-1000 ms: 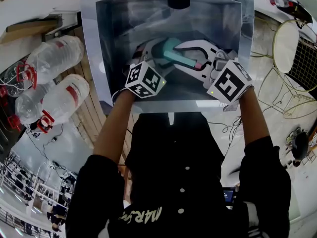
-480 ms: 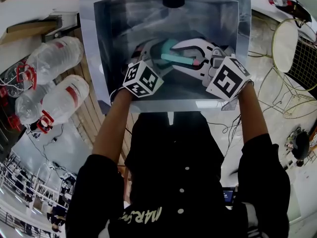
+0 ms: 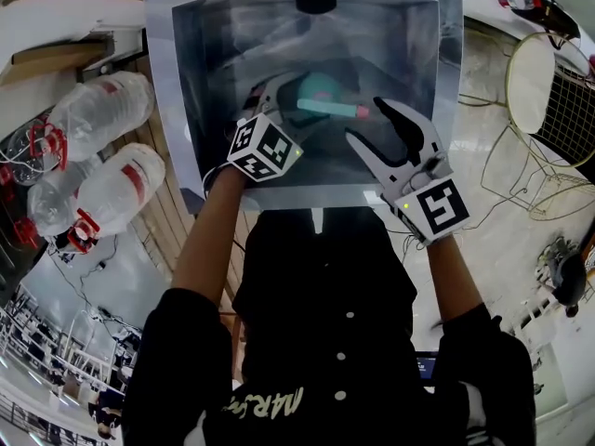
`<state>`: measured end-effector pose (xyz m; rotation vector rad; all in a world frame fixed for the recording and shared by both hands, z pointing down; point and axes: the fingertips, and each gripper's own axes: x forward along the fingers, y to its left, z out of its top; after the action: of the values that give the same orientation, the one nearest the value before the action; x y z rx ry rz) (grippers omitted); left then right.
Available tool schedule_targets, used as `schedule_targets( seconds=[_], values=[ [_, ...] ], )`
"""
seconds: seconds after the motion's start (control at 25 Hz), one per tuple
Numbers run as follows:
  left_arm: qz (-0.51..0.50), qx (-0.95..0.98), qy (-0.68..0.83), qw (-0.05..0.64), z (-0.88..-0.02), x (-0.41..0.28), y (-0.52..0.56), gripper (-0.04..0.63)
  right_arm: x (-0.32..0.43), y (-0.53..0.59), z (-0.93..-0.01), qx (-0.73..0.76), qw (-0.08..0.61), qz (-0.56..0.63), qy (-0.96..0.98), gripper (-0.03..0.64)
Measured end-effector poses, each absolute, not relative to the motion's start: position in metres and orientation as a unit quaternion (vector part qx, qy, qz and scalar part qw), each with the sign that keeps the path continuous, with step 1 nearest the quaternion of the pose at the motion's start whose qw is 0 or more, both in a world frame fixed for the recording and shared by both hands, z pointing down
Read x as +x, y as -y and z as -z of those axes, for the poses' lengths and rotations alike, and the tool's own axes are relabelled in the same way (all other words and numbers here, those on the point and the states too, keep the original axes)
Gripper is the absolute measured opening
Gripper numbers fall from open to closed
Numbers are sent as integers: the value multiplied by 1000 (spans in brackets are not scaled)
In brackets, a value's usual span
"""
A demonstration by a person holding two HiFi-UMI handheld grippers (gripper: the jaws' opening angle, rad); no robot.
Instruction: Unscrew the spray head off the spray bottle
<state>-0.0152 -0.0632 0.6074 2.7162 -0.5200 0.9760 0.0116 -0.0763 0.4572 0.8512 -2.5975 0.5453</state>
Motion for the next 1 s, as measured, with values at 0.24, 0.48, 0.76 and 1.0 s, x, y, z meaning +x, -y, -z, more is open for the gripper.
schedule_targets(
  seconds=[0.24, 0.48, 0.76, 1.0],
  values=[
    [-330, 921, 178, 102, -607, -13, 65, 388, -14, 37, -444, 340, 153, -190, 908, 19],
    [-332, 920, 181, 103, -607, -13, 65, 388, -21, 53, -462, 399, 201, -182, 876, 28],
    [-332, 920, 181, 100, -608, -12, 64, 388, -31, 61, -476, 403, 226, -191, 866, 157],
    [-333, 919, 184, 104, -608, -12, 63, 388, -34, 67, -481, 407, 241, -171, 865, 197]
  ],
)
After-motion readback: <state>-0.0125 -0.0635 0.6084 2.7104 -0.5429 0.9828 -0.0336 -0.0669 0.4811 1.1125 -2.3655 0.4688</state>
